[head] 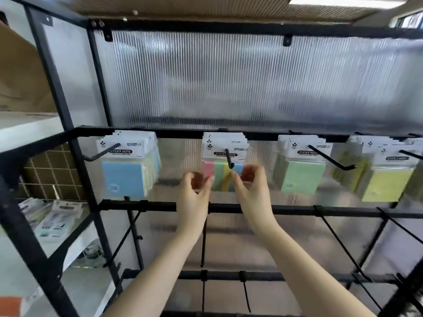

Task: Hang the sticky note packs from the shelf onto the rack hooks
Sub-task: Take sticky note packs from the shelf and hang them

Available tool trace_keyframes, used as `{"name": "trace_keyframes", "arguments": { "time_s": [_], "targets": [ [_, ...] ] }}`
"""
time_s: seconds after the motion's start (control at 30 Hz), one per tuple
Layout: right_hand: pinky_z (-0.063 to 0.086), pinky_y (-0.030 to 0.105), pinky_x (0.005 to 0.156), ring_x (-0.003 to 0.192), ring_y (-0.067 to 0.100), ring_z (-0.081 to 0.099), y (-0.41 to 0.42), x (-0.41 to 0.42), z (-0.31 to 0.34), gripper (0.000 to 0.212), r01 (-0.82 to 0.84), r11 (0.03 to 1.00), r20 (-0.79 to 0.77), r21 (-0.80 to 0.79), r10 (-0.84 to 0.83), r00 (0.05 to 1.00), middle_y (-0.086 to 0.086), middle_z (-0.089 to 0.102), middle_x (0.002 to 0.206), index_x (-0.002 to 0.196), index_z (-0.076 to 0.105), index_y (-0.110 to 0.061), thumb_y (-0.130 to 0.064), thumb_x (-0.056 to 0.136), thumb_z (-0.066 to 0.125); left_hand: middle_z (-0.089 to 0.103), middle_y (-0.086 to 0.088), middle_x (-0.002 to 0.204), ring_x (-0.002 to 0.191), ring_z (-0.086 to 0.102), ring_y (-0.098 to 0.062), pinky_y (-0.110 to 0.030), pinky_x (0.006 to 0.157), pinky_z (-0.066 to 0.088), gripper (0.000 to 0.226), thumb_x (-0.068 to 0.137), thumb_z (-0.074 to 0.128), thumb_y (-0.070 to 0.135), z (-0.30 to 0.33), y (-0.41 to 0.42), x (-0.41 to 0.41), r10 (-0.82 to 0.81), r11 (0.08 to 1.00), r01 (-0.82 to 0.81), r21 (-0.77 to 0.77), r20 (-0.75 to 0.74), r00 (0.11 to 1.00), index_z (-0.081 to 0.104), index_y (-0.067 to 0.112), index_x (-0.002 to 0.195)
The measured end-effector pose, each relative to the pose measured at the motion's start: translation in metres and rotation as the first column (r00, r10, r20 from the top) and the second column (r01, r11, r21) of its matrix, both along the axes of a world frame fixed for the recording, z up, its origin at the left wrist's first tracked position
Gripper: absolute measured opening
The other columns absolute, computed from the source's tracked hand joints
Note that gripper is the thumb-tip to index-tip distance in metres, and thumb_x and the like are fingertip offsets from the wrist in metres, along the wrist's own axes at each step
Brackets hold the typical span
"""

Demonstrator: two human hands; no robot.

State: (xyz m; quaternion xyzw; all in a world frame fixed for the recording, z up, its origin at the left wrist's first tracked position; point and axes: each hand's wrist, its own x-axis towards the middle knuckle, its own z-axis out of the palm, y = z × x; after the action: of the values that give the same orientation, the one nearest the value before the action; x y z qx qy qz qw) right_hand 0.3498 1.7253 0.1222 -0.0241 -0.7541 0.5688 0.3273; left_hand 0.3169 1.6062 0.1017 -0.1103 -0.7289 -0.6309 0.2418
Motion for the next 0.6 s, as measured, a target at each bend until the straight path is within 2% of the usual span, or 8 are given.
{"name": "trace_keyframes", "arguments": {
  "time_s": [0.2, 0.37, 0.47, 0.6],
  "targets": [
    [0.045, 0.021, 0.077, 0.094, 0.015, 0.057, 0.009, -0.005, -0.01, 0.028, -0.019, 1.0, 0.087, 0.025, 0.017, 0.996, 0.003, 0.056, 0.103, 0.106, 0.048, -0.015, -0.028, 0.089, 0.065, 0.059, 0.013, 0.086, 0.08, 0.056, -0.001, -0.005, 0.062, 0.038, 0.018, 0.089, 0.063, 0.034, -0.003, -0.003, -0.001, 0.033, 0.991, -0.033, -0.129, 0.003, 0.999, 0.053, 0.019, 0.095],
    [0.042, 0.019, 0.072, 0.092, 0.012, 0.057, 0.011, -0.001, -0.022, 0.026, -0.054, 0.998, 0.161, -0.015, 0.056, 0.985, -0.001, 0.057, 0.1, 0.105, 0.048, -0.015, -0.031, 0.091, 0.063, 0.06, 0.01, 0.086, 0.078, 0.056, -0.002, -0.012, 0.063, 0.04, 0.018, 0.089, 0.063, 0.03, -0.006, -0.005, 0.004, 0.07, 0.989, -0.066, -0.136, 0.022, 0.997, 0.054, 0.017, 0.096],
    [0.044, 0.02, 0.072, 0.088, 0.009, 0.056, 0.011, 0.003, -0.03, 0.024, -0.09, 0.996, 0.262, -0.019, 0.092, 0.961, -0.006, 0.057, 0.095, 0.105, 0.047, -0.017, -0.035, 0.094, 0.057, 0.056, 0.015, 0.083, 0.076, 0.053, 0.003, -0.006, 0.062, 0.04, 0.013, 0.09, 0.063, 0.025, -0.012, -0.009, 0.011, 0.112, 0.984, -0.106, -0.141, 0.04, 0.993, 0.051, 0.021, 0.094],
    [0.049, 0.023, 0.072, 0.087, 0.014, 0.061, 0.008, 0.008, -0.045, 0.025, -0.202, 0.978, 0.416, 0.047, 0.165, 0.894, 0.0, 0.064, 0.094, 0.107, 0.056, -0.013, -0.035, 0.098, 0.05, 0.057, 0.015, 0.086, 0.082, 0.056, -0.003, -0.007, 0.064, 0.037, 0.001, 0.094, 0.056, 0.021, -0.026, -0.019, 0.02, 0.095, 0.94, -0.057, -0.337, 0.099, 0.991, 0.057, 0.022, 0.094]
  ]
}}
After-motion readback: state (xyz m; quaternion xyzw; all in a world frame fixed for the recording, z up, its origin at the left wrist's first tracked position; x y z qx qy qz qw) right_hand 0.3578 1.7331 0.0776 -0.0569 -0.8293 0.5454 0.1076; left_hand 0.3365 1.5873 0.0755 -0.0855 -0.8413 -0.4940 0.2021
